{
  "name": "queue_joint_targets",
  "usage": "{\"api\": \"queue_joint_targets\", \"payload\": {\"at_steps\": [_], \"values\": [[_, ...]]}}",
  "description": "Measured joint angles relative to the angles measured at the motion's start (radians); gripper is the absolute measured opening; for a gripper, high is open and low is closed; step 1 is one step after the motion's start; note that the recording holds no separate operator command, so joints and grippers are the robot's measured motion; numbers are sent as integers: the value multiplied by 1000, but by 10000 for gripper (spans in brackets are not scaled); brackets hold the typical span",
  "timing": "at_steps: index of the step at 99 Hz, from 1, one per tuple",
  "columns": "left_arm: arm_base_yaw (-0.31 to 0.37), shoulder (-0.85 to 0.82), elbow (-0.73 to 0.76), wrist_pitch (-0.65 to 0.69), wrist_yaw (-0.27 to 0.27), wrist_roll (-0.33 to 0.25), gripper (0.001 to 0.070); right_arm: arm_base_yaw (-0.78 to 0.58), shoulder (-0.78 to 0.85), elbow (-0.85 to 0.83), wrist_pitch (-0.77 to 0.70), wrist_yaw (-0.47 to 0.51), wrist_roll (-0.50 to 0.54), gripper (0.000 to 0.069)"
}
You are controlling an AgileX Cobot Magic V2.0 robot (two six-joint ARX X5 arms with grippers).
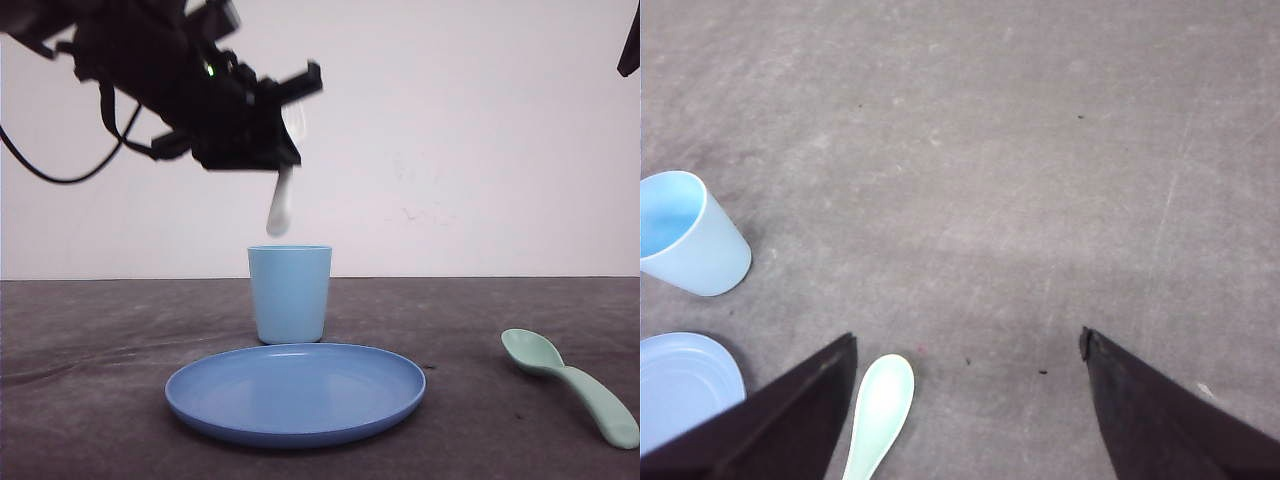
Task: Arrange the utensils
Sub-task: 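Lift the fork with the left gripper and drop it into the light-blue cup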
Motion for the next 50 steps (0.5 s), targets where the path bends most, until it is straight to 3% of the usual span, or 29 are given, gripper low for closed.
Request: {"api": "queue_joint_targets", "payload": {"at_steps": [25, 42, 50], "values": [[-15, 24, 0, 2, 0, 3, 56, 0, 0, 0, -13, 0, 0, 450], [-15, 24, 0, -8, 0, 3, 221, 0, 0, 0, -24, 0, 0, 450], [-16, 24, 0, -18, 0, 3, 261, 0, 0, 0, -34, 0, 0, 450]]}}
